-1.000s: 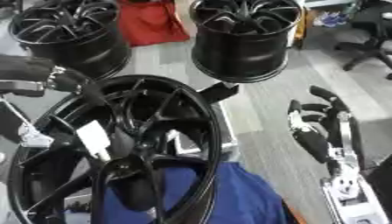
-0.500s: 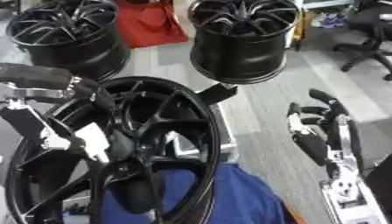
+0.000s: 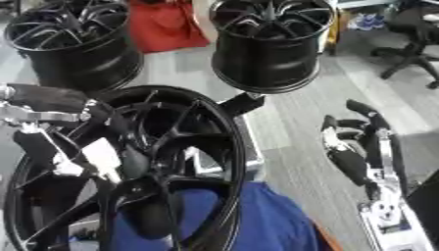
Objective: Pull the pin out of the wheel hub.
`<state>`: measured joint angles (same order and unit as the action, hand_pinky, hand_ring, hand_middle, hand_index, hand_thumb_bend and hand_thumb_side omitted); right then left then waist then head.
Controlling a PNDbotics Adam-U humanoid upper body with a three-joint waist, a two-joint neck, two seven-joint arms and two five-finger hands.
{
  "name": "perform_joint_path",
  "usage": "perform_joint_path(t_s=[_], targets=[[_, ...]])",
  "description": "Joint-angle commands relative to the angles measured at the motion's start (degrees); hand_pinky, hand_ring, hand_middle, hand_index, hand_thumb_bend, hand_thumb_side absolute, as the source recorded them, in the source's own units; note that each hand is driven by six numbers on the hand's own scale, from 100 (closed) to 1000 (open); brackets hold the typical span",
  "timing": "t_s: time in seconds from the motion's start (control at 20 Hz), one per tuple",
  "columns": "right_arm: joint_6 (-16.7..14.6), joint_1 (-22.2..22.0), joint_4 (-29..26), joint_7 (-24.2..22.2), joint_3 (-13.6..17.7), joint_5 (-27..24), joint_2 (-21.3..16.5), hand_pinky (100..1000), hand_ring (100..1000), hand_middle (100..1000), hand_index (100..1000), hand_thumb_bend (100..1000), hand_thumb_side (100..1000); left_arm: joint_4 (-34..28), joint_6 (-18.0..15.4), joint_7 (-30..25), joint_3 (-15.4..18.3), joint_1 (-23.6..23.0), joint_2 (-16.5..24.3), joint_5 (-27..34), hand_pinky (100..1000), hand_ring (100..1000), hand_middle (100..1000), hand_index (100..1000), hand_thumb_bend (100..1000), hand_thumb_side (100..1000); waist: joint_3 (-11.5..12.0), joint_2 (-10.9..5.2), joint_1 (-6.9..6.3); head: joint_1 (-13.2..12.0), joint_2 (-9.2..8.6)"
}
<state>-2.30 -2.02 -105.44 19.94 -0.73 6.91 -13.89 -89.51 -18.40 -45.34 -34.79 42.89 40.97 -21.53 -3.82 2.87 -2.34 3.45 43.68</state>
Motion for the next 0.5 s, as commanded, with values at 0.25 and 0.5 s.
perform_joint_path(t_s=[0.25, 0.5], targets=[[-0.2, 0.7, -0.6, -0.1, 0.1, -0.1, -0.6, 585, 683, 801, 810, 230, 267, 0.6, -8.2, -6.6, -0.7, 0.3, 1.6, -0.5, 539, 640, 745, 862, 259, 380, 0.1, -0.4, 0.14, 0.0, -0.92], [-0.1, 0.7, -0.6, -0.1, 0.1, -0.1, -0.7, 585, 683, 801, 810, 230, 268, 1.1, -9.4, -6.6, -0.8, 0.2, 2.0, 0.0, 457, 553, 661, 814, 100, 156, 0.1, -0.4, 0.15, 0.0, -0.98]])
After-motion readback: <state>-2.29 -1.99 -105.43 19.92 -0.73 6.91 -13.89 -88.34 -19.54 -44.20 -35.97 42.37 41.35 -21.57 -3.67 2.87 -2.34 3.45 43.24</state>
